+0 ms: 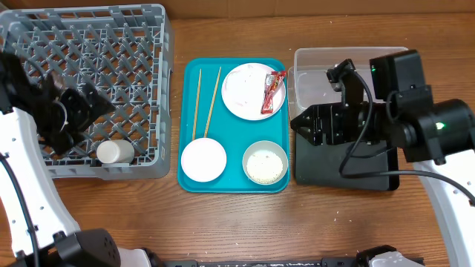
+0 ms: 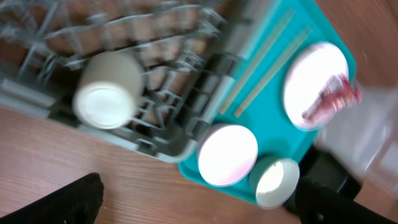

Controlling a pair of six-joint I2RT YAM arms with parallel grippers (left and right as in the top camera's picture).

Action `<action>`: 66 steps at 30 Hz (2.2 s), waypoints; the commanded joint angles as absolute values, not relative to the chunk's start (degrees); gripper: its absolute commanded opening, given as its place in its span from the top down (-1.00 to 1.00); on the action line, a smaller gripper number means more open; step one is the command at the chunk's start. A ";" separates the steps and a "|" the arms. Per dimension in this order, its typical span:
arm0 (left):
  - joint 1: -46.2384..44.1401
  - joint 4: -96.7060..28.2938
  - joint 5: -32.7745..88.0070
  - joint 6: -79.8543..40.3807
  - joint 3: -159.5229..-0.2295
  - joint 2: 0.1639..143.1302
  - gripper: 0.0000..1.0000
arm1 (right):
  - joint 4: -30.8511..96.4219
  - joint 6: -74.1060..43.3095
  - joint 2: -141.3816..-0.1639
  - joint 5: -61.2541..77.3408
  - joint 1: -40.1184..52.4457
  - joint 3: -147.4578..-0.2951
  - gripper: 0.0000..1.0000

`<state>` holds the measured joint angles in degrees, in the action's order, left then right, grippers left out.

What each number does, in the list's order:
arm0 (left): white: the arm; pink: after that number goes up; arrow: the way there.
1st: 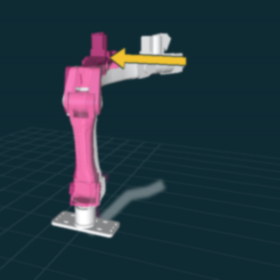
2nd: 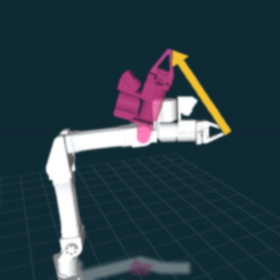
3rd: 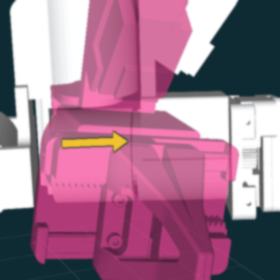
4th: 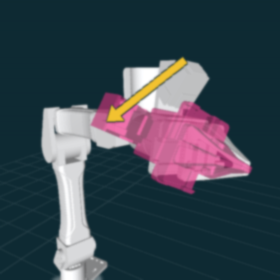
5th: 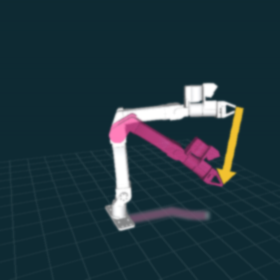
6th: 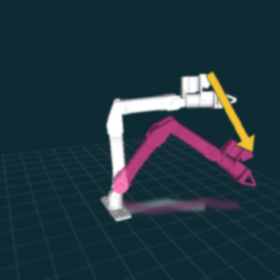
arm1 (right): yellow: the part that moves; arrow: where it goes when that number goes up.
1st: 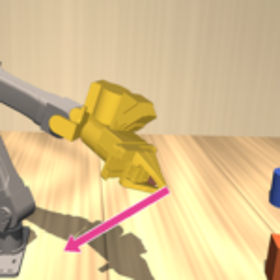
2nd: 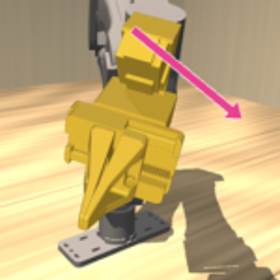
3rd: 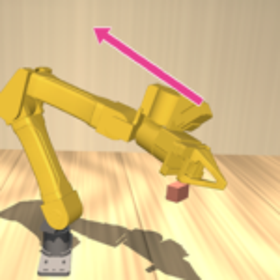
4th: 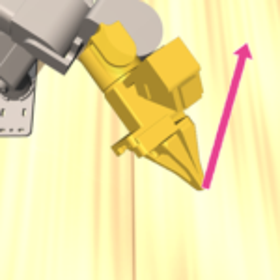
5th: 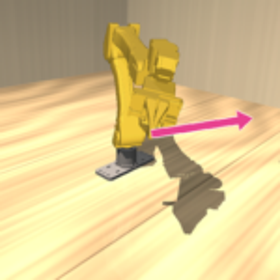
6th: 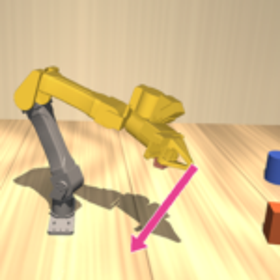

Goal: Sort waste into correct bins and load items into the dishwasher
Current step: 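Grasp the small rice bowl with the right gripper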

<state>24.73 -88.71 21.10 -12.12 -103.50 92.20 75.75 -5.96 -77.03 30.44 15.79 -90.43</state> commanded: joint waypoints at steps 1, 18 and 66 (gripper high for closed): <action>16.95 -90.72 22.41 -2.59 -108.90 88.64 -1.00 | 75.88 -8.25 -79.66 27.92 20.82 -90.24 -0.38; 0.34 -96.79 14.20 -1.87 -109.23 78.74 -1.00 | 57.98 -23.20 -106.98 9.67 39.90 -79.66 -0.10; 0.34 -94.50 14.17 -1.85 -109.23 78.74 -1.00 | 63.37 -0.86 -95.31 58.92 -1.04 -75.42 0.92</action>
<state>0.45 -94.70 14.48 -2.79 -108.38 78.87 63.18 -8.64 -95.20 50.19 2.85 -79.09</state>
